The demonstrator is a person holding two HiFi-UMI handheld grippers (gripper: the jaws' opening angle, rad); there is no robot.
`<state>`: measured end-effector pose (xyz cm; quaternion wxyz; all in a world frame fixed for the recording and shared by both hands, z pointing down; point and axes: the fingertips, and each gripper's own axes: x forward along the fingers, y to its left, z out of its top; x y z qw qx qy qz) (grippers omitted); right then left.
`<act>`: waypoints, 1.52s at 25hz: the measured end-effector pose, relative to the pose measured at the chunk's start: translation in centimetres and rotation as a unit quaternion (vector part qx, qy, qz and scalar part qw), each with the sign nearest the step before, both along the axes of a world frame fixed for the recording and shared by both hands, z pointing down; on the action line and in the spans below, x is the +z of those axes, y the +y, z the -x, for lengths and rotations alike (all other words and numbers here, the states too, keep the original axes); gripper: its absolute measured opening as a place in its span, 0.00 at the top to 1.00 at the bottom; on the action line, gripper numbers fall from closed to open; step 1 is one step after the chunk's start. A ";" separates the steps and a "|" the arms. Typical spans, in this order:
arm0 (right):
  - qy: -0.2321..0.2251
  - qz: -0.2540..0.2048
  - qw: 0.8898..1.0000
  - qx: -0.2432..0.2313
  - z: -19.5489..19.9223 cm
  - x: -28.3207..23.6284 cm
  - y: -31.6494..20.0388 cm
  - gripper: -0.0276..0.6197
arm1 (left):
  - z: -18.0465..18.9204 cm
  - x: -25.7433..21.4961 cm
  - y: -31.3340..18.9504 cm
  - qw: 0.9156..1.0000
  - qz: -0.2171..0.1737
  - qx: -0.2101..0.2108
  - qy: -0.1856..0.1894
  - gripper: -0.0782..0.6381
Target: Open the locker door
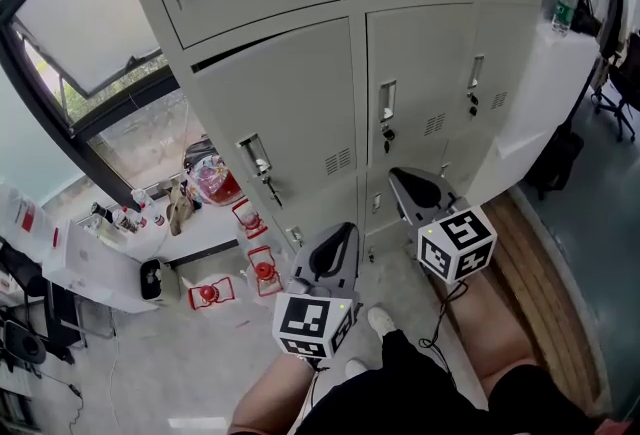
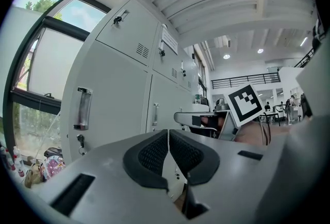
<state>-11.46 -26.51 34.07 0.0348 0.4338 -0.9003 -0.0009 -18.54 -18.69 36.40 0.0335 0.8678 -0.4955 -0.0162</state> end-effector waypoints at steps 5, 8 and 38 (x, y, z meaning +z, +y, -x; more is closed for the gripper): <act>-0.003 0.007 1.000 0.001 -0.3 0.2 -3.7 0.81 | -0.3 0.1 -2.4 1.000 0.003 -0.005 0.001 0.86; 0.001 0.012 1.000 0.006 -0.4 0.5 -5.9 0.76 | -0.3 0.2 -3.8 1.000 0.005 -0.009 0.002 0.86; 0.048 -0.011 0.993 0.104 0.1 1.6 -18.0 0.64 | 0.4 0.8 -9.1 1.000 0.012 -0.023 -0.008 0.86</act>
